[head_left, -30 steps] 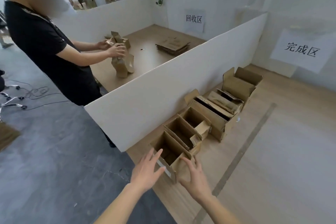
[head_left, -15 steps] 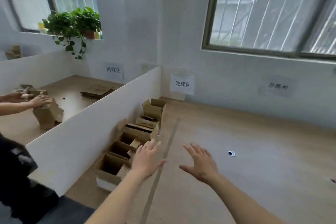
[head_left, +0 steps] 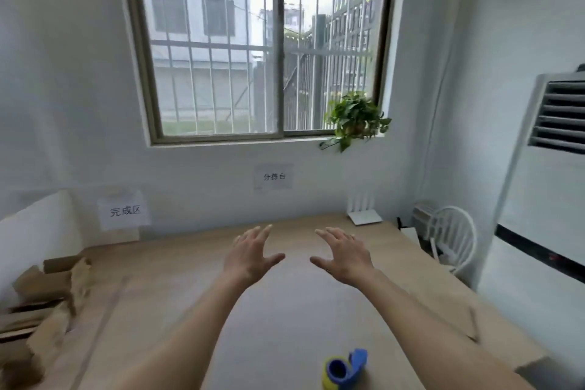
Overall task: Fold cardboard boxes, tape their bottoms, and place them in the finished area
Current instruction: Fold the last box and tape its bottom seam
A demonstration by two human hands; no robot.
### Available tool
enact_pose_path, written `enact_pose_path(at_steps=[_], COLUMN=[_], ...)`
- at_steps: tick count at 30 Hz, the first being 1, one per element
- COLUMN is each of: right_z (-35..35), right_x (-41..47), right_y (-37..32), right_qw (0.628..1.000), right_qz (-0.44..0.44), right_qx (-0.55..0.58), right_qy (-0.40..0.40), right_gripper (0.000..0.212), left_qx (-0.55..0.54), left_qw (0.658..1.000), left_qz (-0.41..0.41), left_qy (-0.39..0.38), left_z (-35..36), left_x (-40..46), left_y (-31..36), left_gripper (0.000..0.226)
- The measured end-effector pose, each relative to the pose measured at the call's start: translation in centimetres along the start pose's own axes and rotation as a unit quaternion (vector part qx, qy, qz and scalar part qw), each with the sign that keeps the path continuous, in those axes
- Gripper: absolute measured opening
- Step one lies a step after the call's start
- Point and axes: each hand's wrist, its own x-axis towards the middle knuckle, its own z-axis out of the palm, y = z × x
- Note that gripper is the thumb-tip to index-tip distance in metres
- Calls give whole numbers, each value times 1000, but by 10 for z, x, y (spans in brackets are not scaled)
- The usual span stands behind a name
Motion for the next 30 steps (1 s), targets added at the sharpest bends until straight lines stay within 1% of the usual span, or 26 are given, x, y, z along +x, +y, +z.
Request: enact_pose_path(at_steps=[4, 7, 10, 13, 19, 22, 24, 27, 30], right_z=[-30, -48, -58, -58, -34, -8, 15, 63, 120], right_x=[-37, -68, -93, -111, -118, -94, -71, -31, 5], right_y=[144, 237, 314, 378, 472, 512, 538, 583, 629], right_qw=[996, 990, 980, 969, 948, 938, 929, 918, 904], right_qz=[77, 134, 194, 241, 309, 332, 351, 364, 374], right_qx=[-34, -41, -13, 10, 39, 57, 75, 102, 122], right_qy=[-21, -32, -33, -44, -60, -82, -93, -120, -168], right_gripper=[74, 72, 72, 72, 67, 58, 56, 66, 77], left_qx=[-21, -48, -41, -41, -55, -66, -70, -82, -85], left_qw=[998, 995, 991, 986, 973, 968, 965, 959, 949], left_qz=[44, 70, 95, 111, 135, 138, 135, 115, 87], left_qy=[-27, -58, -88, -121, -178, -200, -215, -247, -290], left_z=[52, 92, 129, 169, 258, 313, 353, 419, 489], left_x=[34, 50, 67, 89, 135, 169, 196, 236, 271], left_y=[132, 216, 284, 338, 408, 426, 431, 435, 429], left_gripper=[84, 82, 82, 84, 85, 85, 85, 86, 86])
